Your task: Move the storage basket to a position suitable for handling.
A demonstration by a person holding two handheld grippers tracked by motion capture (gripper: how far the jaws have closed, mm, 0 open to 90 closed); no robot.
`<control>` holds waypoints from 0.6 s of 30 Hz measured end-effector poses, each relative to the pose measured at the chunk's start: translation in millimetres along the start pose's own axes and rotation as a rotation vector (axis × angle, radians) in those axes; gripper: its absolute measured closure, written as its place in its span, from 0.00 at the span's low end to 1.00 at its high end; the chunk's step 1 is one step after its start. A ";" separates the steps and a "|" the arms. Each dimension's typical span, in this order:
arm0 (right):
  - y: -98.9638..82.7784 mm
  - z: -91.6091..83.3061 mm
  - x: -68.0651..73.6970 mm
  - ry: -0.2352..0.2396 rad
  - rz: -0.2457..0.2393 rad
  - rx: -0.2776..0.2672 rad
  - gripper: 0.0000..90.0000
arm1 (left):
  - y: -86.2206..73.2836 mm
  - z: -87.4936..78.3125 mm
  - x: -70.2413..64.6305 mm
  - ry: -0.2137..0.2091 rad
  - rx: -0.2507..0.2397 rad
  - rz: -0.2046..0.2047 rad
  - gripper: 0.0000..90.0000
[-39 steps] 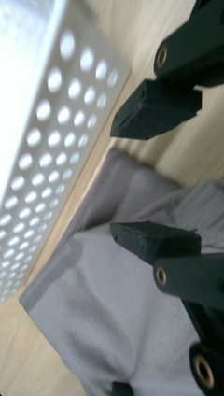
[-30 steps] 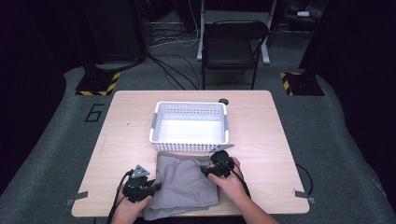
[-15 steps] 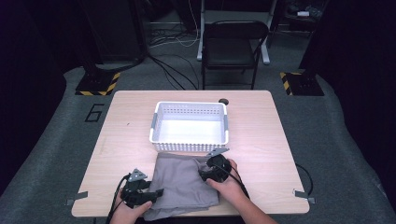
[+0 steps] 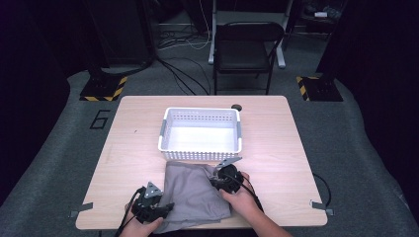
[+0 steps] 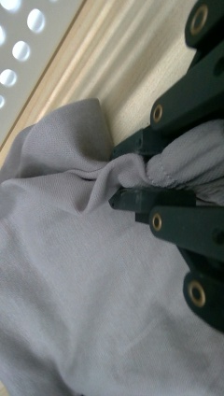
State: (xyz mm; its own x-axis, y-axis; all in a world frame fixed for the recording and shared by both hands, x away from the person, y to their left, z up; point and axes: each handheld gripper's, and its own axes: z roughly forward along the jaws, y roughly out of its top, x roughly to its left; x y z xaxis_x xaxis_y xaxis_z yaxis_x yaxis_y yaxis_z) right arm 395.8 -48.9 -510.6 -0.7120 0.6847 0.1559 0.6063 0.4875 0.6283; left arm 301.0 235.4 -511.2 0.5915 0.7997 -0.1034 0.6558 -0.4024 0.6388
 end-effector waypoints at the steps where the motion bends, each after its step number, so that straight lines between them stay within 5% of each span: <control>1: -0.1 -0.5 0.4 0.011 0.011 0.004 0.89 | 0.0 -0.2 -0.3 -0.016 0.001 0.000 0.66; 2: 0.1 0.2 1.3 0.000 0.010 -0.005 0.90 | 0.1 0.1 -1.2 -0.038 0.002 -0.025 0.74; 5: 0.5 -0.7 5.6 -0.024 -0.025 -0.003 0.91 | 1.3 0.0 -0.9 -0.042 0.003 -0.012 0.81; 9: 1.4 -1.7 5.2 -0.031 -0.006 -0.006 0.91 | 2.4 -0.3 -4.5 -0.022 -0.004 -0.014 0.84; 18: 7.3 -22.0 4.9 -0.031 -0.008 -0.040 0.92 | 8.2 -9.9 0.6 -0.066 -0.029 -0.069 0.85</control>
State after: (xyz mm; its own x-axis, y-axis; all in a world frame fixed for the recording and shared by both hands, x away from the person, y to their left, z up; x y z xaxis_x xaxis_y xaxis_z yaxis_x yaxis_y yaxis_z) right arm 389.0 -53.9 -488.4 -0.7050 0.6978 0.1270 0.5856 0.4717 0.6592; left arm 302.1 237.1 -498.5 0.5760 0.7933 -0.1974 0.6825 -0.3337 0.6503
